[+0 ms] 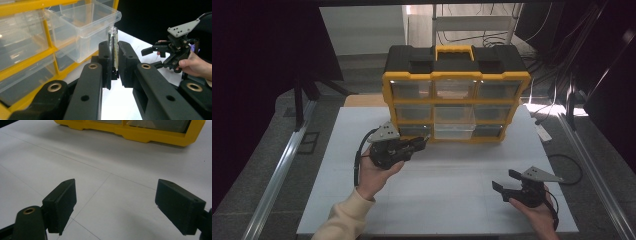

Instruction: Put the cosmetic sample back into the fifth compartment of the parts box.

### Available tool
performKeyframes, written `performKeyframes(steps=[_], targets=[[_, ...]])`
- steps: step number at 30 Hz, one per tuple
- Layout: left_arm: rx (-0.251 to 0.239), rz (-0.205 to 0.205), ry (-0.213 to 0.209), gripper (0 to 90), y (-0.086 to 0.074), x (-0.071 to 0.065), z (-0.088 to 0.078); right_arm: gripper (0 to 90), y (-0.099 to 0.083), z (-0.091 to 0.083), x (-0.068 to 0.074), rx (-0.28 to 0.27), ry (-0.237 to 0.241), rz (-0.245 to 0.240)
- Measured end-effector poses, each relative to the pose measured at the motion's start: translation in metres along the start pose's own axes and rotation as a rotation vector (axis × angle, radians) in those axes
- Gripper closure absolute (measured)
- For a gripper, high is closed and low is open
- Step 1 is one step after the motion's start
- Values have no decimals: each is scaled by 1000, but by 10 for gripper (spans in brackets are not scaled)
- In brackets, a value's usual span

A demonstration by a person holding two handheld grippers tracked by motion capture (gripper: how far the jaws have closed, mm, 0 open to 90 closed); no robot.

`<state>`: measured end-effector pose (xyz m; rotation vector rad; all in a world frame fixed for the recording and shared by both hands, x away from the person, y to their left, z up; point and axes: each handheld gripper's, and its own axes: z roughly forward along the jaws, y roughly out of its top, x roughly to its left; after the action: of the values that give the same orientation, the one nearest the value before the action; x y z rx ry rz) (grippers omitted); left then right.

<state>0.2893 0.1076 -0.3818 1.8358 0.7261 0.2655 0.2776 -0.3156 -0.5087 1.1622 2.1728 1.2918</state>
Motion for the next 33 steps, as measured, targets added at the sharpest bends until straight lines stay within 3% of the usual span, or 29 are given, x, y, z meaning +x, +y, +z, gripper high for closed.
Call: performKeyframes(steps=[8, 33], targets=[[-8, 9, -4, 808, 15, 2, 5, 176, -1, -1, -1, -6, -5, 6], [-11, 33, 5, 808, 38, 3, 29, 176, -1, -1, 0, -6, 1, 8]])
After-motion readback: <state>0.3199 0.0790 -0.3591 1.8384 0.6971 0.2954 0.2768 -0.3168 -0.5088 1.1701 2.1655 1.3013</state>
